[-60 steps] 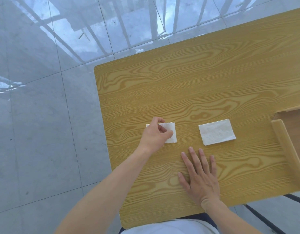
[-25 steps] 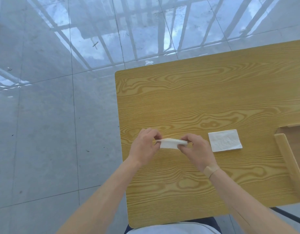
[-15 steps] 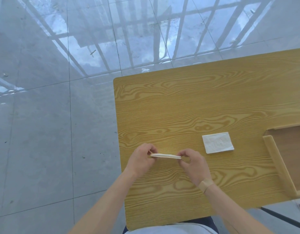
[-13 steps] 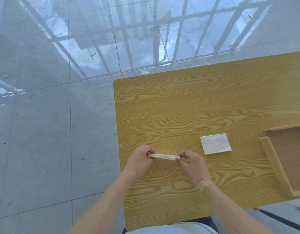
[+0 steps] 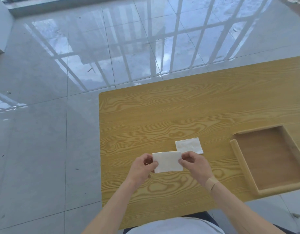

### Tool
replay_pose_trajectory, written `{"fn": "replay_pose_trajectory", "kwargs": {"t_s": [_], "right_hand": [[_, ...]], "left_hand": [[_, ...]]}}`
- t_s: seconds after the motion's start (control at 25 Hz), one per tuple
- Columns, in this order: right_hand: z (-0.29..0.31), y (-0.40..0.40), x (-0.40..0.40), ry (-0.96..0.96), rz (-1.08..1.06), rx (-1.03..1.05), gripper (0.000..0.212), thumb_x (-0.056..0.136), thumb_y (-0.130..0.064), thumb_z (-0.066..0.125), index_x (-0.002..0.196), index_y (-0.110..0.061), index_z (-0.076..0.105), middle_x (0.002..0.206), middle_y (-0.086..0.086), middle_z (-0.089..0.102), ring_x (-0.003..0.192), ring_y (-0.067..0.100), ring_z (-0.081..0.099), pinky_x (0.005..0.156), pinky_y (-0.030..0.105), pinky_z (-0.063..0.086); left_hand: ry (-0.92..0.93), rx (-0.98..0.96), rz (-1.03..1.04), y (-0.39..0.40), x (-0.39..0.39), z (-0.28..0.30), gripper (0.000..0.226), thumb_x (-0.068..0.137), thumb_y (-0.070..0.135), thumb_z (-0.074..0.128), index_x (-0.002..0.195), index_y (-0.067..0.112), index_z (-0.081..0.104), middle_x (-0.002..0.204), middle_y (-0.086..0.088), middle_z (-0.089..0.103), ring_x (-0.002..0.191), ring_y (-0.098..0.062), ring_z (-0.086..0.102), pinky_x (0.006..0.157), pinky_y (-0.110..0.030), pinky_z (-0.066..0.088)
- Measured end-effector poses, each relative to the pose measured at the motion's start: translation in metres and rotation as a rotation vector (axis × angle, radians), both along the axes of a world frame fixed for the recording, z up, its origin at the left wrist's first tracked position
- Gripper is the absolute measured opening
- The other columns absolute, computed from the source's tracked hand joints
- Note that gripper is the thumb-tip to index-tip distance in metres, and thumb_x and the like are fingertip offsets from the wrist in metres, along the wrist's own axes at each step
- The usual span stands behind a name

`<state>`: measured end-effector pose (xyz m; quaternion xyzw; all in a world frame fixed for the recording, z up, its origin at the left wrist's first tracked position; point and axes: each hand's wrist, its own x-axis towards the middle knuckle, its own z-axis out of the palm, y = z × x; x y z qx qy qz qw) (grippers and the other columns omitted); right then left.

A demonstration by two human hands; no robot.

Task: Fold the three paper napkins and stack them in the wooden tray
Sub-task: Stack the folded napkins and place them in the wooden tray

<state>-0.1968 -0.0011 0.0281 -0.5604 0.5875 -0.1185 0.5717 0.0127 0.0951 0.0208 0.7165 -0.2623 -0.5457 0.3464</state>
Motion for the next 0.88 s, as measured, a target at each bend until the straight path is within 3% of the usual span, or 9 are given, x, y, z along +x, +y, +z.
{"fn": "replay_pose_trajectory", "kwargs": {"t_s": [0.16, 0.32, 0.52, 0.88], "right_hand": [[0.009, -0.023, -0.043, -0.035, -0.011, -0.002, 0.008, 0.081, -0.016, 0.075, 0.080, -0.023, 0.072, 0.082, 0.002, 0.075, 0.077, 0.015, 0.068, 0.071, 0.023, 0.052], [0.009, -0.041, -0.073, -0.034, 0.019, 0.018, 0.002, 0.083, -0.021, 0.073, 0.085, -0.021, 0.072, 0.085, 0.003, 0.075, 0.083, 0.021, 0.069, 0.078, 0.032, 0.054], [0.002, -0.062, -0.086, -0.008, 0.072, 0.037, 0.007, 0.084, -0.024, 0.073, 0.090, -0.020, 0.072, 0.087, 0.002, 0.075, 0.084, 0.020, 0.070, 0.081, 0.033, 0.055], [-0.021, -0.092, -0.078, 0.109, 0.092, 0.036, 0.008, 0.081, -0.030, 0.076, 0.077, -0.027, 0.070, 0.076, -0.006, 0.073, 0.075, 0.011, 0.067, 0.068, 0.023, 0.050]], "left_hand": [[0.038, 0.027, 0.093, -0.017, -0.050, 0.004, 0.005, 0.089, 0.015, 0.069, 0.093, 0.015, 0.071, 0.079, 0.002, 0.073, 0.066, -0.009, 0.068, 0.050, -0.023, 0.049], [0.022, 0.041, 0.153, -0.034, -0.082, 0.005, 0.005, 0.090, 0.015, 0.067, 0.092, 0.016, 0.072, 0.084, -0.002, 0.075, 0.069, -0.012, 0.069, 0.052, -0.024, 0.051], [-0.057, 0.075, 0.194, -0.049, -0.101, 0.006, 0.002, 0.088, 0.013, 0.068, 0.089, 0.013, 0.070, 0.077, 0.003, 0.071, 0.067, -0.009, 0.066, 0.052, -0.024, 0.050], [-0.034, 0.137, 0.195, -0.074, -0.092, -0.010, 0.007, 0.085, 0.014, 0.072, 0.089, 0.012, 0.068, 0.071, 0.001, 0.067, 0.063, -0.010, 0.060, 0.052, -0.025, 0.047]]}}
